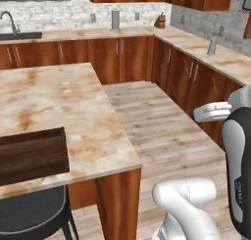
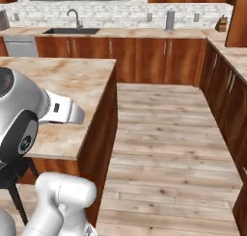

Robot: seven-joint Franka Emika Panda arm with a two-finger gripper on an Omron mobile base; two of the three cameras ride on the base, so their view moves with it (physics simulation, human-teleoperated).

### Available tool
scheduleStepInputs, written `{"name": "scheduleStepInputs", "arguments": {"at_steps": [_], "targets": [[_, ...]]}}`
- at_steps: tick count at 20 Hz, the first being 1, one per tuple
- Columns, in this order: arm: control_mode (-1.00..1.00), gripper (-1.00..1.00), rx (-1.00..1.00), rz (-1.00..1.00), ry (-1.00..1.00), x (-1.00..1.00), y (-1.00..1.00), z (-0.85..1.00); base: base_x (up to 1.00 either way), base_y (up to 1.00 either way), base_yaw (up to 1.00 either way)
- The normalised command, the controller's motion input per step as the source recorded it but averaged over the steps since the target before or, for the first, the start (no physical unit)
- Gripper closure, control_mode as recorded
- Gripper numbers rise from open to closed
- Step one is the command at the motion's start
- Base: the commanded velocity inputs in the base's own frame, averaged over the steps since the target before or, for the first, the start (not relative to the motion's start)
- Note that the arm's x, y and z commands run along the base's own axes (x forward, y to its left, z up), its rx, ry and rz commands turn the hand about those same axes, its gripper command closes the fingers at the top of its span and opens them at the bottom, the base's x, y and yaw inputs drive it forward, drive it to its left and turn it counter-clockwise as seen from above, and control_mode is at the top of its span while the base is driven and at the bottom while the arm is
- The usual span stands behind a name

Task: There is a tray on the dining counter. Grab the cup, mug, and pitcher and place them on the tray. The pitcher may be placed next to the tray if it cannot fit the tray.

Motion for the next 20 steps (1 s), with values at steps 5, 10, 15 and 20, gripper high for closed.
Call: {"name": "scheduleStepInputs", "arguments": {"at_steps": [5,10,15,20], "targets": [[1.00,-1.00,0.00,0.00,0.00,0.00,0.00,0.00,0.26,-1.00,0.00],[1.00,-1.00,0.00,0.00,0.00,0.00,0.00,0.00,0.46,-1.00,0.00],[1.00,-1.00,0.00,0.00,0.00,0.00,0.00,0.00,0.86,-0.40,0.00],[1.00,-1.00,0.00,0.00,0.00,0.00,0.00,0.00,0.70,0.02,0.00]]}}
